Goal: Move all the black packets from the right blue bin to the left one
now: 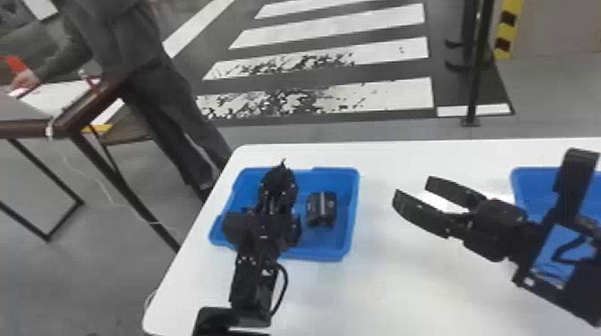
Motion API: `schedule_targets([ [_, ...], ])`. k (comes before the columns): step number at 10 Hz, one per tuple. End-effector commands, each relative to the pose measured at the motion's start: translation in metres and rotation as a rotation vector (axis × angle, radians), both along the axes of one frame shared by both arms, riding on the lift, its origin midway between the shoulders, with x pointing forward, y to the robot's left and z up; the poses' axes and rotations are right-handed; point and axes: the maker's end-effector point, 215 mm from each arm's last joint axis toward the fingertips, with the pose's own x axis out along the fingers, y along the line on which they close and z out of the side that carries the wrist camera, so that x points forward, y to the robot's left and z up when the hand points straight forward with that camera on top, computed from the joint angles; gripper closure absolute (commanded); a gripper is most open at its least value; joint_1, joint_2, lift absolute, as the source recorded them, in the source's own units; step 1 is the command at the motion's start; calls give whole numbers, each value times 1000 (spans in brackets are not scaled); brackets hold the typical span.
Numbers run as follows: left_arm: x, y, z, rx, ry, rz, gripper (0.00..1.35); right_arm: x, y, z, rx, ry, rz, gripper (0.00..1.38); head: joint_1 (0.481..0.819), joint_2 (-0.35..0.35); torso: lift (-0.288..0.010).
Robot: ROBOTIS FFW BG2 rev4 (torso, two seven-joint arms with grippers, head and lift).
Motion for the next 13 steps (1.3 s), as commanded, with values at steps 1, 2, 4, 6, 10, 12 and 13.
schedule_targets([
  [1,-9,-5,-3,-39,-14,-6,-2,16,-31,14,-15,-72,-83,81,695,346,-140],
  [2,-14,-15,8,-36,-55,-40,-2,21,-61,18,-23,-97,-152,82,695,329,-140],
  [4,-33,-41,32,-45,-157,-133,-2,26,-139,19,-38,-151,-332,82,695,245,-140],
  [6,-67,-68,47,-104,-236,-202,-2,11,-205,19,-90,-216,-479,82,695,158,-140],
  [10,-144,-48,99,-81,-269,-81,-2,-56,-270,25,-268,-286,-696,98,695,1,-140],
  [12,-135,-66,91,-91,-116,-97,-2,-74,-263,23,-305,-251,-701,121,695,-4,-140],
  [13,-128,-93,92,-115,-12,-142,-2,-79,-258,31,-328,-254,-701,130,695,-10,-140],
])
